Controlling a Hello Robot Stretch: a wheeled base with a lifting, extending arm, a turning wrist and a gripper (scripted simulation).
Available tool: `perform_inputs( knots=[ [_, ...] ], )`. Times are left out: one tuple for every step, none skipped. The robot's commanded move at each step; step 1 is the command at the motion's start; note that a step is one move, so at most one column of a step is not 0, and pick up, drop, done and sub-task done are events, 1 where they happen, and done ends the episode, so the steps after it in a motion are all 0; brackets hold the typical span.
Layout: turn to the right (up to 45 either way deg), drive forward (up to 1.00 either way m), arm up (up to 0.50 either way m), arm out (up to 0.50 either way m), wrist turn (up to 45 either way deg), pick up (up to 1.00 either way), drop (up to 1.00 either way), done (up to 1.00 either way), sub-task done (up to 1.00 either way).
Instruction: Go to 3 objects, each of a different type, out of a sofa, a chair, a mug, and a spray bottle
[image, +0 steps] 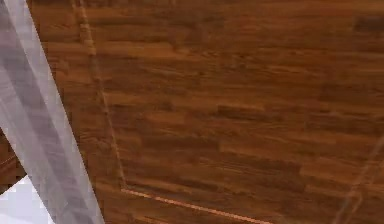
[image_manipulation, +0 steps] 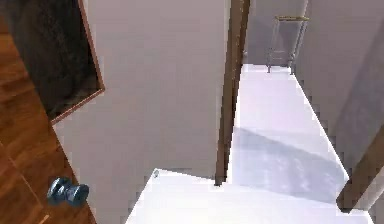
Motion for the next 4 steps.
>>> perform_inputs(
  knots=[
    [45.0, 0.0, 0.0, 0.0, 0.0, 0.0, 0.0, 0.0, 0.0],
    [45.0, 0.0, 0.0, 0.0, 0.0, 0.0, 0.0, 0.0, 0.0],
    [39.0, 0.0, 0.0, 0.0, 0.0, 0.0, 0.0, 0.0, 0.0],
    [0.0, 1.0, 0.0, 0.0, 0.0, 0.0, 0.0, 0.0, 0.0]
  ],
)
